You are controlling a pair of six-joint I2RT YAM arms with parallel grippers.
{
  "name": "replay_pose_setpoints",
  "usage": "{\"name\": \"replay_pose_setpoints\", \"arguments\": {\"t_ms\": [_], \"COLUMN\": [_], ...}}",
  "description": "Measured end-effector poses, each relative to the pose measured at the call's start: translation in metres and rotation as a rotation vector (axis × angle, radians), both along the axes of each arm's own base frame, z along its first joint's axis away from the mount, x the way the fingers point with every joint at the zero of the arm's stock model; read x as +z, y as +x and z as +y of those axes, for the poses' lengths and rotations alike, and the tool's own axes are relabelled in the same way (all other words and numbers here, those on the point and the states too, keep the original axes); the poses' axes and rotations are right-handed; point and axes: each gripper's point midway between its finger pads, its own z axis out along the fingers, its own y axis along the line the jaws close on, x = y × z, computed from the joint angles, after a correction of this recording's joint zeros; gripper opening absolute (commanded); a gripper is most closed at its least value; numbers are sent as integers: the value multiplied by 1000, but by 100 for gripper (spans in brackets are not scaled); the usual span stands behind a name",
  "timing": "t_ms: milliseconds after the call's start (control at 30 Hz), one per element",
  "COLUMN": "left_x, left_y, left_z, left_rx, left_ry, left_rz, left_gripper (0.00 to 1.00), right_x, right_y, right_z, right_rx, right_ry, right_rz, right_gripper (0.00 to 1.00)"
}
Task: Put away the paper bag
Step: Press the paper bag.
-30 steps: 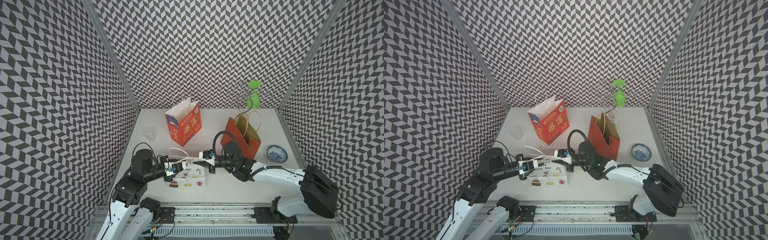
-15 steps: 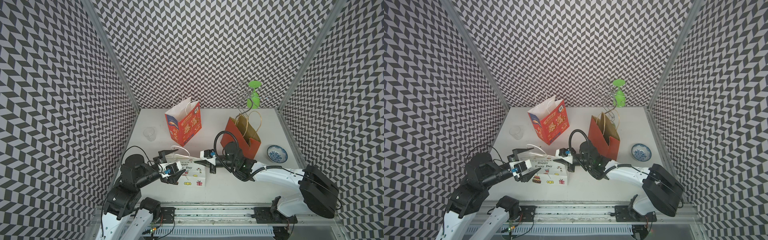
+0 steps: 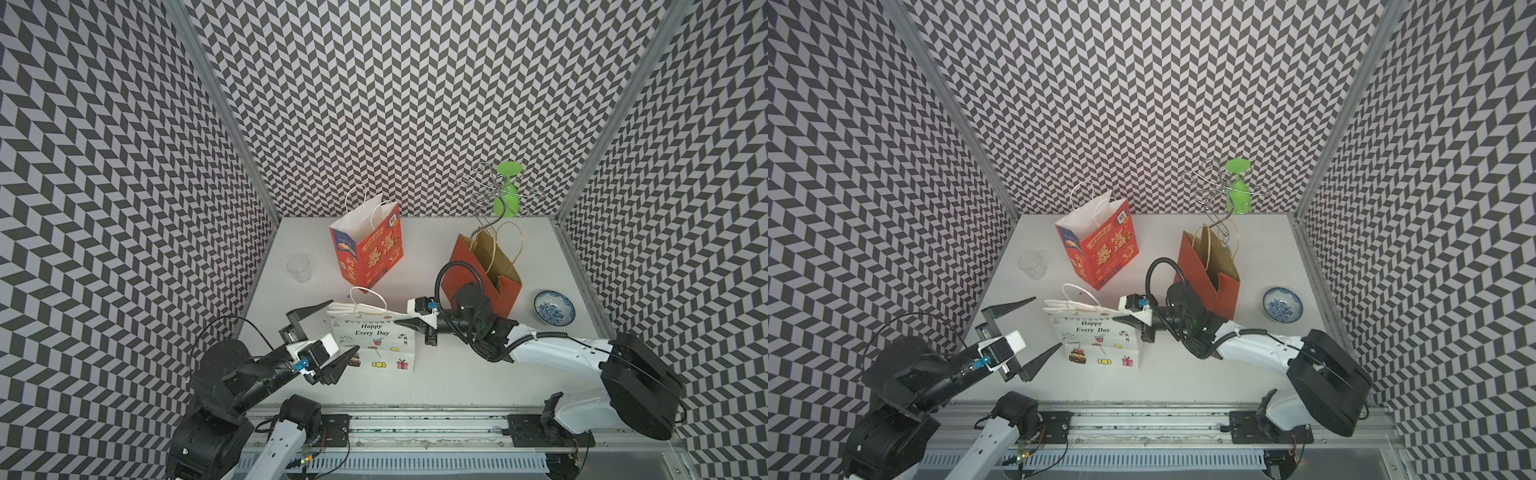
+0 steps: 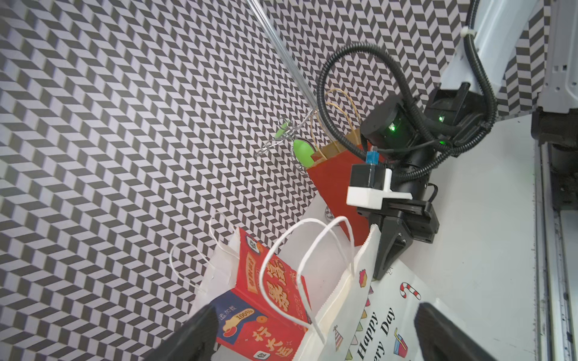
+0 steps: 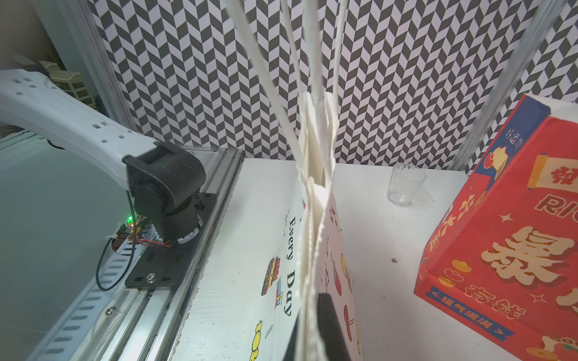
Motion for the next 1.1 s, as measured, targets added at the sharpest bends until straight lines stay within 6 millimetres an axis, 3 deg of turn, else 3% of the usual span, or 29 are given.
{"name": "replay_pose_setpoints", "arguments": {"t_ms": [100,167,267,400,500,700,767,967,1100], "left_x": [12,9,-11,-51,-71,-87,-88,-108,-118], "left_y": [-9,-10,1,30,48,63,65,58,54], "left_z": [10,14,15,12,5,-6,-12,-42,-47], "left_rx": [47,70,94,134,134,94,63,-141,-214], "left_ry": [-21,-24,-8,54,96,104,94,64,38], "left_rz": [-34,-29,22,165,255,298,303,389,427], "left_gripper": [100,100,100,100,100,98,93,62,50], "right_x": [3,9,22,45,54,50,45,37,36], "right_y": [0,0,-2,-5,-11,-25,-28,-33,-32], "right_z": [-5,-11,-22,-39,-50,-59,-61,-64,-66], "right_rx": [7,9,8,-11,-10,28,40,53,53], "right_ry": [6,14,24,54,65,30,9,-26,-32], "right_rz": [4,0,-24,-70,-99,-130,-130,-133,-136], "right_gripper": [0,0,0,0,0,0,0,0,0]}}
